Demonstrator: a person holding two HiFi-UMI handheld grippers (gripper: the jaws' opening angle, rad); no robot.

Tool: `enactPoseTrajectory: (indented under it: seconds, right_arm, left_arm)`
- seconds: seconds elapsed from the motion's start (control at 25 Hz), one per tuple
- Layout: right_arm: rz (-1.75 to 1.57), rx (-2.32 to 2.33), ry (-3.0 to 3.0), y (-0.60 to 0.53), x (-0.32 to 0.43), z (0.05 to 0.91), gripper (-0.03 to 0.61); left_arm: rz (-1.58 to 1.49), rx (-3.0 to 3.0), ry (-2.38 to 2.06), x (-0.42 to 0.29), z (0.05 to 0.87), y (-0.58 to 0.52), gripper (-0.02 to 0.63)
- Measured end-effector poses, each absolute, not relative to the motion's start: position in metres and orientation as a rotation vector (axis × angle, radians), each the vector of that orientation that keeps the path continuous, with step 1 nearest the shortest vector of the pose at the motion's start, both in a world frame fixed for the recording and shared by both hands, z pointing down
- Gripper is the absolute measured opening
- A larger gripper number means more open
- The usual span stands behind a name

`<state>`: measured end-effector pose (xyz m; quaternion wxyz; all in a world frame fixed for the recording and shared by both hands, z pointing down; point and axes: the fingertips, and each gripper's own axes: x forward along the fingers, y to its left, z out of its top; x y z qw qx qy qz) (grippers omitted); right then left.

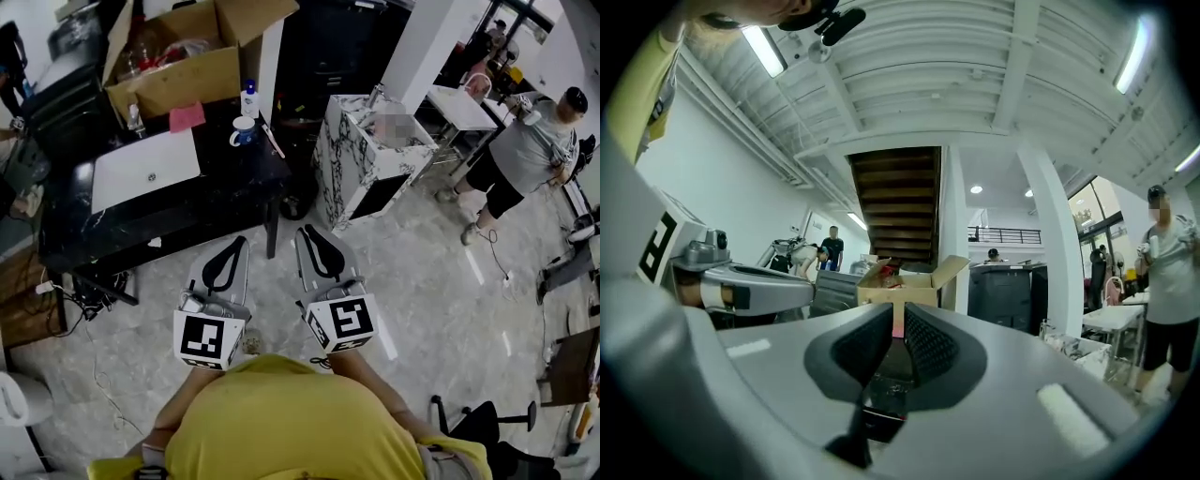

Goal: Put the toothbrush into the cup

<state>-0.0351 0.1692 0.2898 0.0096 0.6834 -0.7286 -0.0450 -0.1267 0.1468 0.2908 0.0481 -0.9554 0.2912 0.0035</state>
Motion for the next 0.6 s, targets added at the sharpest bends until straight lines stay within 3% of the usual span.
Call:
enactPoseTrajectory:
  seconds: [0.6]
  right_arm:
    - [0.004,2.194,-2.185,0.091,-0.003,0.334,0.064]
  left_arm:
    - [-0.017,-3.019,0.765,-0.094,0.33,0.068,0.003]
